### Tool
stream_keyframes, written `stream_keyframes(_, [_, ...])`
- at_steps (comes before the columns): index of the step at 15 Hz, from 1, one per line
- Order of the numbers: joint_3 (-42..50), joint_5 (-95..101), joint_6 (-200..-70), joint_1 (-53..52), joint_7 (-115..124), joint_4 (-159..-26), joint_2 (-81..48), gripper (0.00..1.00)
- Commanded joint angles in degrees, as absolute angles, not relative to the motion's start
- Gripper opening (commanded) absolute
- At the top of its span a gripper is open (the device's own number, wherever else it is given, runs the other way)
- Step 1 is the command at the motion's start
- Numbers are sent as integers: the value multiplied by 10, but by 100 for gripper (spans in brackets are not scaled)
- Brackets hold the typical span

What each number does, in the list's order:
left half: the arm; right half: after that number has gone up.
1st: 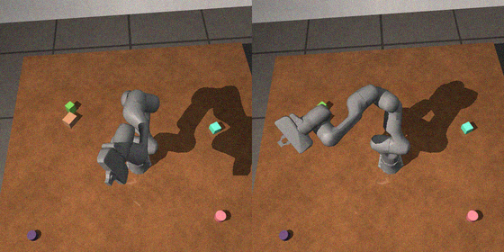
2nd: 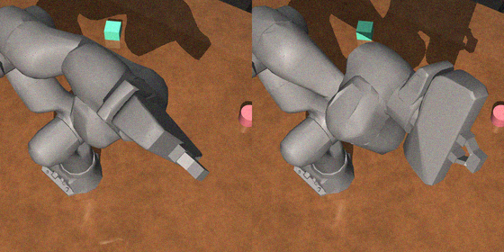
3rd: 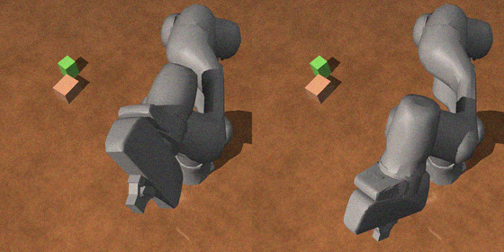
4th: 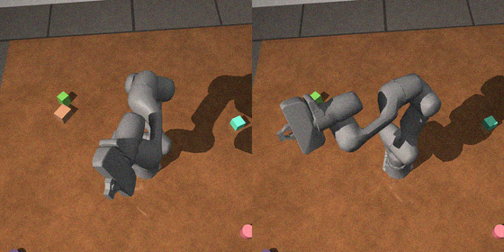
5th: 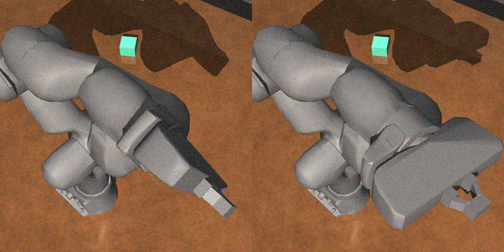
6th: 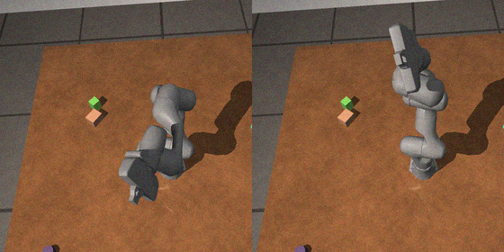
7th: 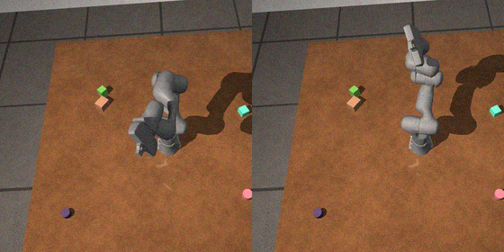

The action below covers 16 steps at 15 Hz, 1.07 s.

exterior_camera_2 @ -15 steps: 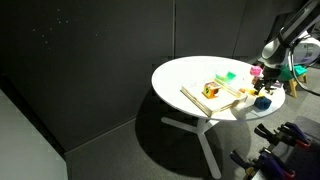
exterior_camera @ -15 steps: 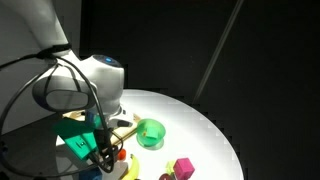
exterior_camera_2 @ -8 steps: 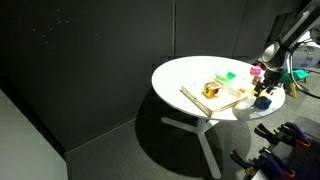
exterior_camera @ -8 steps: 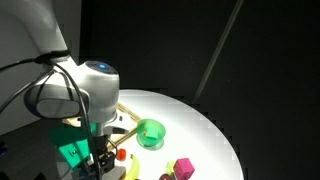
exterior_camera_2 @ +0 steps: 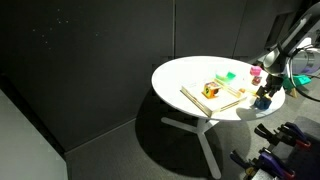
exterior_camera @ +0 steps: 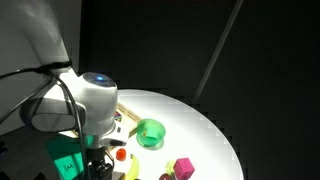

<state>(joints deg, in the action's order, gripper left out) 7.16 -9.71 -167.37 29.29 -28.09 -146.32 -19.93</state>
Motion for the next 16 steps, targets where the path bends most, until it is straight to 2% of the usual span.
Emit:
stream_keyframes(1, [54,-95,-1688,316,-278,-1463,-208,100])
stream_keyframes(2, [52,-94,-1688,319,-278,-1463,-210,100])
stream_keyframes(3, [51,-94,-1686,321,-277,-1463,-211,75])
stream_keyframes(4, [50,-93,-1687,323,-278,-1463,-212,73])
stream_keyframes(5, [49,-92,-1687,324,-277,-1463,-213,66])
stream_keyframes(7, [48,-90,-1685,323,-276,-1464,-214,47])
stream_keyframes(9, [48,-87,-1682,322,-276,-1465,-210,33])
stream_keyframes(16, [61,-68,-1642,309,-274,-1474,-174,30])
